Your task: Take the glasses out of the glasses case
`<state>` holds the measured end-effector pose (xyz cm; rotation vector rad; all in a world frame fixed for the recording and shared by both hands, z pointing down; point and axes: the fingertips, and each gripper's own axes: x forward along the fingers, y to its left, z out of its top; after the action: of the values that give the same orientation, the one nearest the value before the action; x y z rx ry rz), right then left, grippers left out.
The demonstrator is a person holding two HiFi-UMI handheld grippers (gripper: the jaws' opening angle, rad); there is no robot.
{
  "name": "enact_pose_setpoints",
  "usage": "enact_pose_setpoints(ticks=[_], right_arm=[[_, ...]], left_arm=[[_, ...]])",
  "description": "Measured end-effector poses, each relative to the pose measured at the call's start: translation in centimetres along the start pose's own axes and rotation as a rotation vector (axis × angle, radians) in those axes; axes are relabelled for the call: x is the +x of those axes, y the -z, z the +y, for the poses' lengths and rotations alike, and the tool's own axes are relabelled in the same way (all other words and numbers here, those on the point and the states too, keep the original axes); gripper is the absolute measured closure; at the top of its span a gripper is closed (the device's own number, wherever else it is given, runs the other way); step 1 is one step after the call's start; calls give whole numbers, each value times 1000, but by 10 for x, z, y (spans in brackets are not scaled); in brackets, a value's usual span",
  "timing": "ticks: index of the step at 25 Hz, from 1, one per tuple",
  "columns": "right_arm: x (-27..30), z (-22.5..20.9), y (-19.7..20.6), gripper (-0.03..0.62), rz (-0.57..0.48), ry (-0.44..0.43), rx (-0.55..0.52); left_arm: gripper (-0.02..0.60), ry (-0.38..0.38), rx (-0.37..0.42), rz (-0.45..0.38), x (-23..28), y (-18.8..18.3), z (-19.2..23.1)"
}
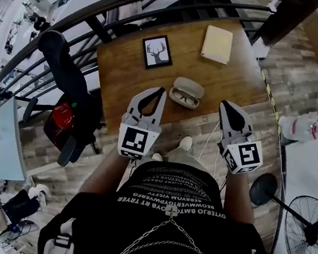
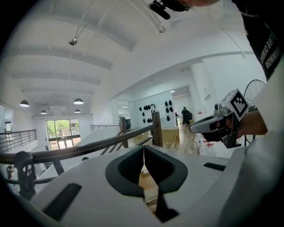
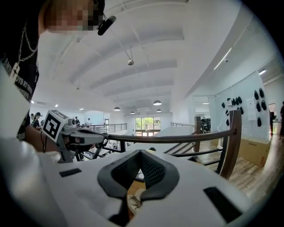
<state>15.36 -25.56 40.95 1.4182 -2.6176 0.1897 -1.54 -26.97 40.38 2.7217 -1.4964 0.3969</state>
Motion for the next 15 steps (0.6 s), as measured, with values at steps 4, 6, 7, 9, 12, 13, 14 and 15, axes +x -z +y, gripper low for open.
enact_pose_setpoints(ticks=[4,6,7,9,12,13,14,15], right_arm=[[13,-21,-8,579,-11,-21,-7],[19,-27,-8,579,-8,-45,-6],[21,-31,-7,579,-6,-56,-6],[25,-38,-6,579,-4,-77,-6],[34,-43,3,579,12,-111,-3],[37,-42,7,579,22,-124,-2],[41,-42,11,579,34,-136,-1],[44,-41,16,579,48,-148,-1]], left_arm=[[552,-18,8,-7,20,-12,3],[552,-36,5,-8,26,-15,3],[552,-47,4,-8,28,-16,3],[552,-68,4,-7,35,-18,2],[552,-94,1,-2,41,-18,1],[552,-99,-1,0,43,-18,0],[552,-102,-1,3,44,-18,-1],[552,-104,-1,6,45,-18,-3]])
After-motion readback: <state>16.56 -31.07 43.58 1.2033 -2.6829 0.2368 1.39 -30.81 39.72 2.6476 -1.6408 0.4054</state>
